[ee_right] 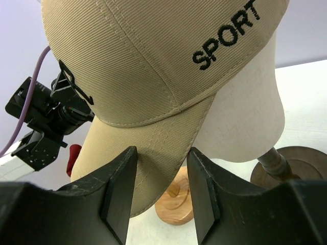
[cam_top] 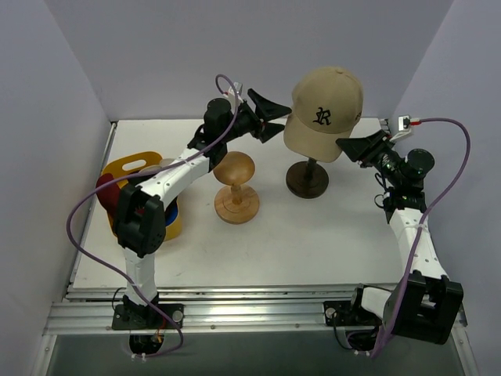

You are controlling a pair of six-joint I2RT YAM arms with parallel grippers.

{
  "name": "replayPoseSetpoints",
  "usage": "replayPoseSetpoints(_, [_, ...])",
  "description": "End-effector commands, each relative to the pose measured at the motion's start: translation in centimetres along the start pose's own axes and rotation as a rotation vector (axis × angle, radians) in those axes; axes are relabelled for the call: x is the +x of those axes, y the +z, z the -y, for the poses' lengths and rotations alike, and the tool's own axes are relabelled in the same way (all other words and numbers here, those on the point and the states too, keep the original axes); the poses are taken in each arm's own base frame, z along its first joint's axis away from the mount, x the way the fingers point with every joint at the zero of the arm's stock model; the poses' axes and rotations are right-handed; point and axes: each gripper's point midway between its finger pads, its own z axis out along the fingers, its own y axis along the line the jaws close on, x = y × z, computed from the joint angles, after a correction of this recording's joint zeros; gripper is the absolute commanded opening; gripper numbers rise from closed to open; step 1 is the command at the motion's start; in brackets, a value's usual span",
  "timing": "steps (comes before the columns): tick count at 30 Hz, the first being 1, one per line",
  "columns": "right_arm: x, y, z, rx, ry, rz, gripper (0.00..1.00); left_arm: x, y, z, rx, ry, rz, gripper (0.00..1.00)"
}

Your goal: Stack the hats

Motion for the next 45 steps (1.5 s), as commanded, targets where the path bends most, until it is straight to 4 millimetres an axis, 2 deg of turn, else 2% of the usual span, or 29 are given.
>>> replayPoseSetpoints(1, [-1.4, 0.1, -1.6, -0.019, -0.09, 0.028, 0.39, -1.5, -1.3, 3.7, 0.024, 0.087, 0.061, 0.85])
replayPoseSetpoints(4, [-1.4, 0.0, -1.6, -0.009, -0.097, 0.027, 0.39, -1.8, -1.8, 4.1, 0.004, 0.14, 0.084, 0.85])
replayPoseSetpoints(5, [-1.5, -0.1, -1.6, -0.006, -0.103, 0.03, 0.39, -2.0, -1.9, 3.7, -0.028, 0.143, 0.092, 0.84])
replayPoseSetpoints(7, [-1.6, -0.2, -1.8, 0.001, -0.109, 0.028, 0.39, -2.2, -2.1, 5.1, -0.025, 0.205, 0.102, 0.84])
replayPoseSetpoints(8, [-1.7, -0.3, -1.9, 0.005, -0.113, 0.03, 0.39, -2.3, -2.2, 4.8, -0.06, 0.212, 0.104, 0.84])
replayPoseSetpoints(9, [-1.9, -0.3, -2.1, 0.006, -0.12, 0.032, 0.39, -2.7, -2.4, 6.3, -0.048, 0.276, 0.115, 0.84])
replayPoseSetpoints(11, [-2.0, -0.4, -2.3, 0.006, -0.125, 0.032, 0.39, -3.4, -3.0, 5.5, -0.145, 0.308, 0.146, 0.83])
replayPoseSetpoints(17, [-2.1, -0.3, -2.2, 0.008, -0.124, 0.027, 0.4, -4.6, -4.3, 8.0, -0.223, 0.465, 0.191, 0.83])
replayPoseSetpoints(19, [-2.0, -0.2, -2.2, 0.008, -0.122, 0.026, 0.4, -5.0, -3.8, 6.6, -0.272, 0.484, 0.179, 0.83])
replayPoseSetpoints(20, [-2.0, -0.3, -2.2, 0.008, -0.122, 0.026, 0.4, -5.2, -3.7, 8.0, -0.248, 0.498, 0.186, 0.83])
replayPoseSetpoints(21, [-2.0, -0.3, -2.3, 0.006, -0.124, 0.027, 0.4, -5.3, -3.0, 6.6, -0.27, 0.495, 0.171, 0.83])
replayPoseSetpoints(22, [-2.0, -0.3, -2.3, 0.007, -0.125, 0.029, 0.4, -5.2, -2.8, 6.2, -0.285, 0.494, 0.155, 0.83])
replayPoseSetpoints(23, [-2.0, -0.3, -2.4, 0.004, -0.124, 0.027, 0.4, -5.3, -2.6, 7.4, -0.26, 0.51, 0.161, 0.83])
replayPoseSetpoints(24, [-2.1, -0.3, -2.5, 0.002, -0.127, 0.029, 0.4, -5.4, -1.9, 6.2, -0.271, 0.515, 0.144, 0.83])
replayPoseSetpoints(31, [-1.7, -0.1, -2.4, 0.003, -0.122, 0.024, 0.4, -5.2, 0.1, 4.9, -0.257, 0.513, 0.116, 0.82])
replayPoseSetpoints(39, [-1.3, 0.1, -2.9, -0.006, -0.129, 0.01, 0.4, -3.7, 2.2, 3.2, -0.242, 0.493, 0.088, 0.82])
replayPoseSetpoints(45, [-1.2, 0.2, -3.3, -0.006, -0.141, 0.003, 0.41, -3.5, 3.2, 1.9, -0.243, 0.483, 0.077, 0.82])
